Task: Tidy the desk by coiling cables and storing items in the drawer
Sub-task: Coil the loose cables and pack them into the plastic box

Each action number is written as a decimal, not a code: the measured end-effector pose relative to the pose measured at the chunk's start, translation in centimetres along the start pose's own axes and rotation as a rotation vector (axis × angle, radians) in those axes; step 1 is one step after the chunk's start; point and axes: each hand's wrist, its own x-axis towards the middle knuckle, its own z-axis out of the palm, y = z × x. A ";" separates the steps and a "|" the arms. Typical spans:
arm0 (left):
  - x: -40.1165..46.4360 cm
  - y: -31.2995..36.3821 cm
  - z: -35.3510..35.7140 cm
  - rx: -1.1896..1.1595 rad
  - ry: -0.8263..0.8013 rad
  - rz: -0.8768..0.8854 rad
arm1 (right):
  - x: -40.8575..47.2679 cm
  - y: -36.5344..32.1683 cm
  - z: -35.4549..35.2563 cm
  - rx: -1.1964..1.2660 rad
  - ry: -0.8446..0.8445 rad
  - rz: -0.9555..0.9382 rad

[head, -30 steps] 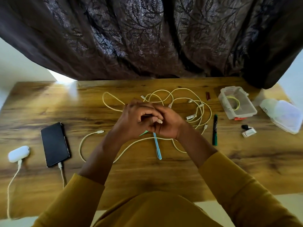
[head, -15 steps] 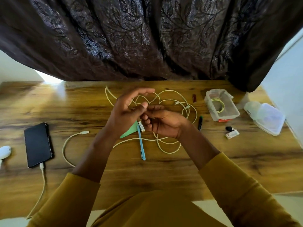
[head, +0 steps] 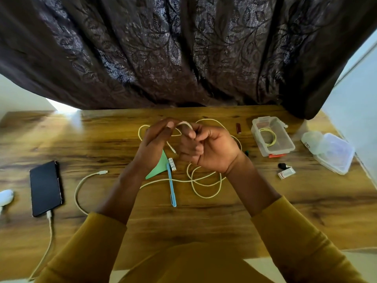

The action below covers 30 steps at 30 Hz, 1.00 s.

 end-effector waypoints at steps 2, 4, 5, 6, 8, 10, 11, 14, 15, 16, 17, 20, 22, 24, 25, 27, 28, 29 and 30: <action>-0.1 -1.0 0.4 0.015 -0.031 -0.029 | -0.4 -0.7 0.1 0.026 0.025 -0.054; -0.3 -1.8 0.6 0.106 -0.044 -0.035 | -0.8 -1.4 0.2 0.028 0.067 -0.134; -0.4 -2.2 0.7 0.149 -0.052 -0.042 | -1.0 -1.8 0.3 0.032 0.090 -0.192; -0.5 -2.4 0.9 0.190 -0.062 -0.062 | -1.1 -2.1 0.3 0.035 0.123 -0.258; -1.0 -2.6 1.5 0.296 -0.102 -0.110 | -1.2 -2.8 0.0 0.033 0.202 -0.376; -1.4 -2.2 2.4 0.375 -0.170 -0.134 | -1.4 -3.4 -0.4 0.035 0.272 -0.441; -1.5 -2.0 2.8 0.393 -0.199 -0.131 | -1.6 -3.6 -0.7 0.028 0.290 -0.460; -1.6 -1.2 3.4 0.455 -0.230 -0.094 | -1.8 -3.5 -1.4 -0.111 0.302 -0.464; -1.6 -0.8 3.5 0.488 -0.225 -0.084 | -1.7 -3.3 -1.5 -0.178 0.317 -0.450; -1.6 -0.3 3.4 0.523 -0.213 -0.076 | -1.7 -3.1 -1.7 -0.233 0.338 -0.434; -1.5 0.2 3.3 0.557 -0.193 -0.061 | -1.6 -2.9 -1.9 -0.278 0.357 -0.421; -1.1 0.9 2.8 0.676 -0.138 0.011 | -1.5 -2.4 -2.4 -0.359 0.404 -0.393; -0.9 1.2 2.4 0.738 -0.115 0.046 | -1.6 -2.1 -2.6 -0.335 0.415 -0.380; -0.7 1.4 2.0 0.757 -0.096 0.062 | -1.7 -2.1 -2.5 -0.289 0.419 -0.369; -0.8 1.5 1.8 0.756 -0.084 0.068 | -1.8 -2.1 -2.4 -0.277 0.421 -0.357; -0.8 1.6 1.6 0.747 -0.065 0.080 | -2.0 -2.1 -2.4 -0.264 0.428 -0.320; -0.8 1.6 1.5 0.746 -0.061 0.084 | -2.1 -2.2 -2.3 -0.259 0.434 -0.299; -0.8 1.6 1.5 0.746 -0.062 0.088 | -2.3 -2.2 -2.3 -0.258 0.442 -0.282; -0.8 1.7 1.6 0.745 -0.069 0.089 | -2.3 -2.2 -2.4 -0.265 0.453 -0.270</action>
